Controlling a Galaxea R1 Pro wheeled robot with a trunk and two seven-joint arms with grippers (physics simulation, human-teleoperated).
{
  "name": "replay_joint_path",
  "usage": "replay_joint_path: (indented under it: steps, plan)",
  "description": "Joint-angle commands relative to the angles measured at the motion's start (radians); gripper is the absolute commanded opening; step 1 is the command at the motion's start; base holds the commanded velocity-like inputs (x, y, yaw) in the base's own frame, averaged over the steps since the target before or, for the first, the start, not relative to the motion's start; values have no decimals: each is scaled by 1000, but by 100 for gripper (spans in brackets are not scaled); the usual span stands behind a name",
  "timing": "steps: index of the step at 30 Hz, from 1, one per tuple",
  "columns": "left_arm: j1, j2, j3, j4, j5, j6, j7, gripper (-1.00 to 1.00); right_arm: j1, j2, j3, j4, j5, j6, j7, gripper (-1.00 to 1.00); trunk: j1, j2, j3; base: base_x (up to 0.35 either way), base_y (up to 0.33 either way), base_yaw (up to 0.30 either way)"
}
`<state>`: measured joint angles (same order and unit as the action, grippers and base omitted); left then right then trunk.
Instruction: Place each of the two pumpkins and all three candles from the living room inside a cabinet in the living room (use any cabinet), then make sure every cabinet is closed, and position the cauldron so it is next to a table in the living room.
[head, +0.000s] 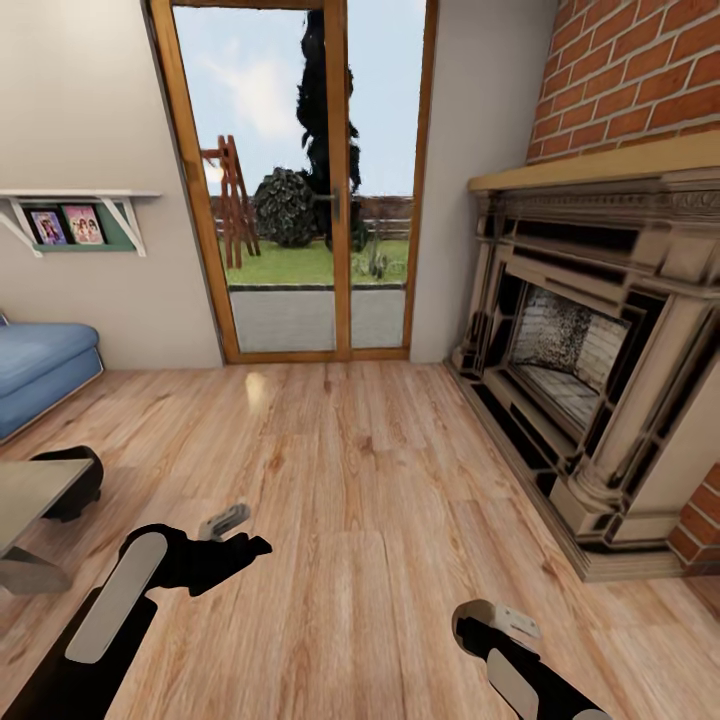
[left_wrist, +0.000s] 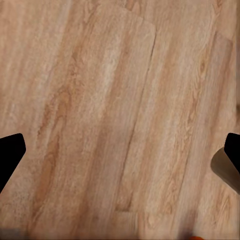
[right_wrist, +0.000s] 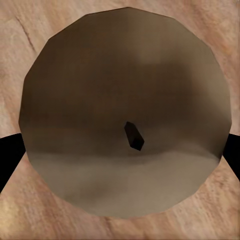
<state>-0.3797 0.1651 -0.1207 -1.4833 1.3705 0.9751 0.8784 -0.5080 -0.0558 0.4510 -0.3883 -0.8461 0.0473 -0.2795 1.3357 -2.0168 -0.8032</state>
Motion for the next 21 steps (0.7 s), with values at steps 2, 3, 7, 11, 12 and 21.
replay_joint_path:
  steps: [2, 3, 7, 11, 12, 21]
  plan:
    - [-1, -1, -2, -1, 9, 0, 11, 100, 0, -1, 8, -3, -5, 5, -9, -100, -8, 14, 5, 0, 0, 0]
    - [-1, -2, -2, -1, 9, 0, 11, 100, 0, -1, 8, -3, -5, 5, -9, -100, -12, 21, 8, 0, 0, 0]
    - [-1, -2, -2, -1, 9, 0, 11, 100, 0, -1, 8, -3, -5, 5, -9, -100, -27, 49, 21, 0, 0, 0]
    - [-1, -3, -2, -1, 9, 0, 11, 100, -1, -1, 8, -3, -5, 5, -9, -100, -42, 77, 34, 0, 0, 0]
    - [-1, -3, -2, -1, 9, 0, 11, 100, -1, -2, 8, -3, -5, 5, -9, -100, -46, 84, 37, 0, 0, 0]
    - [-1, -4, -2, -1, 9, 0, 11, 100, 0, -2, 8, -3, -5, 5, -9, -100, -81, 147, 65, 0, 0, 0]
